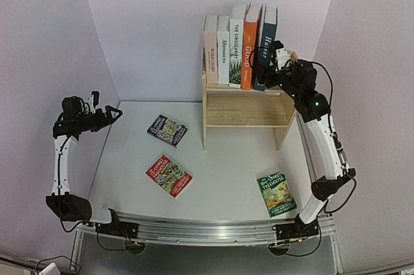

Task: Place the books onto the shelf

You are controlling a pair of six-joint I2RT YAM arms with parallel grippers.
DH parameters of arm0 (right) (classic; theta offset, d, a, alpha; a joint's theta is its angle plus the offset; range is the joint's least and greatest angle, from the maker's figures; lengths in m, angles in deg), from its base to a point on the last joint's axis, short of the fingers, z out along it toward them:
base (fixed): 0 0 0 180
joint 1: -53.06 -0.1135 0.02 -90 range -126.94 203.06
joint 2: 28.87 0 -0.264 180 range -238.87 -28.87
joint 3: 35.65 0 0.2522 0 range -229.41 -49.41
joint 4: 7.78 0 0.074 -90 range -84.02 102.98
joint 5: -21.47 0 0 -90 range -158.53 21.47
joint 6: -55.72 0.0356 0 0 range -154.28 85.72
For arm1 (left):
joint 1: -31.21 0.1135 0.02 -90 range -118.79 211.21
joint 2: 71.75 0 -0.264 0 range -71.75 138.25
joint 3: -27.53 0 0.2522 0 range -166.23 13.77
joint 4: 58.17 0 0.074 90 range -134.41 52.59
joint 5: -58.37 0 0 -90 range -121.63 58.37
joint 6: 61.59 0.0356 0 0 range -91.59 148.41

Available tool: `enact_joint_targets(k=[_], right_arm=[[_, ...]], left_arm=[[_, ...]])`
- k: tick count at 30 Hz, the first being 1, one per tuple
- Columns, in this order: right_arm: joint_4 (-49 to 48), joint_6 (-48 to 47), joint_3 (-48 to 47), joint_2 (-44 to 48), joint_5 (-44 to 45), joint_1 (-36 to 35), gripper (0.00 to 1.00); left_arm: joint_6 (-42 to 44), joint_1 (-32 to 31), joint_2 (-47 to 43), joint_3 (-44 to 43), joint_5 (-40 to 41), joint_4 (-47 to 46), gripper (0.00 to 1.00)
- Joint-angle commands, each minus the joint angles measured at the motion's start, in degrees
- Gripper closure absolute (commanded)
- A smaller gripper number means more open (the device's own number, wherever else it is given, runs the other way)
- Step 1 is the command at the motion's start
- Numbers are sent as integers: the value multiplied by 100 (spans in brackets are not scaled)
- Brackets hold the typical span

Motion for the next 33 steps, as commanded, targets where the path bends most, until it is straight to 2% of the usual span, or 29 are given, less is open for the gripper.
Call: enact_joint_targets(k=[1,9,18,26,33], right_arm=[[79,243,-394,-300,-944,238,20],[97,251,-523,-595,-1575,535,20],[187,-15,-87,-177,-1754,539,6],[366,-169,44,177,-1865,536,2],[706,-145,-226,102,-2010,589,2]], left_arm=[[145,-18,-119,52,-51,-62,0],[157,-22,-154,114,-21,-73,0],[207,-18,-131,143,-11,-25,0],[198,-23,-96,154,-45,-65,0],[201,-19,-104,192,-53,-71,0]])
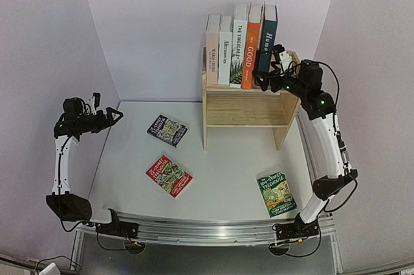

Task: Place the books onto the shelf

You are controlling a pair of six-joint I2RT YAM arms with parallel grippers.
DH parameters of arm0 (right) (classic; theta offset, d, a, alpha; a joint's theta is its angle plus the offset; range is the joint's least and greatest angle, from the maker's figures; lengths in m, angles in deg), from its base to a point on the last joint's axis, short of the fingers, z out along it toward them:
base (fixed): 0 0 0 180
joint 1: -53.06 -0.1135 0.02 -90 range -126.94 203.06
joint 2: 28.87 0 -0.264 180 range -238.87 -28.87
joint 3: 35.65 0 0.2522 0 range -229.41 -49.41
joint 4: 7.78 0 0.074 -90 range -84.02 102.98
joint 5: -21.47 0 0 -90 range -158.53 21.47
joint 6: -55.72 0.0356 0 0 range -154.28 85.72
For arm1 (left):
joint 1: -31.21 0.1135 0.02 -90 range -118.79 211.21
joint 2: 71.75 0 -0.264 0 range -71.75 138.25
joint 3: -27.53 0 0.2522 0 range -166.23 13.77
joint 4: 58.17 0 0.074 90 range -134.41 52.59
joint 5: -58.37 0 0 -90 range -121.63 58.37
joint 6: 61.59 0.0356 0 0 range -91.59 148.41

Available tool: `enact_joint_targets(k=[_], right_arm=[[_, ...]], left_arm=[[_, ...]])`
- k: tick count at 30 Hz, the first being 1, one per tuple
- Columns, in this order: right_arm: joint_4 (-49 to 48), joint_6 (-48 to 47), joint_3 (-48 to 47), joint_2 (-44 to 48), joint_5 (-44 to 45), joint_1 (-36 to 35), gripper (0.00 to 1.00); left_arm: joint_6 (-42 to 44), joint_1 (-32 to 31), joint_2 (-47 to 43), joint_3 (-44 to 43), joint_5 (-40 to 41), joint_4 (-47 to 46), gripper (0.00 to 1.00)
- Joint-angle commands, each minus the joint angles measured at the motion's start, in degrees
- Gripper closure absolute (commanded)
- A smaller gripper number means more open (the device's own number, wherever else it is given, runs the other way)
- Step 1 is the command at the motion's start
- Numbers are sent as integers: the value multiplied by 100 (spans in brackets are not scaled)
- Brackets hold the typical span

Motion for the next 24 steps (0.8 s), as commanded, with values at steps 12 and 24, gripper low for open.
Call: enact_joint_targets(k=[12,24], right_arm=[[348,16,-132,253,-166,68,2],[358,397,-505,75,-809,198,2]], left_arm=[[88,-23,-46,-19,-107,-70,0],[68,-22,-69,-28,-149,-63,0]])
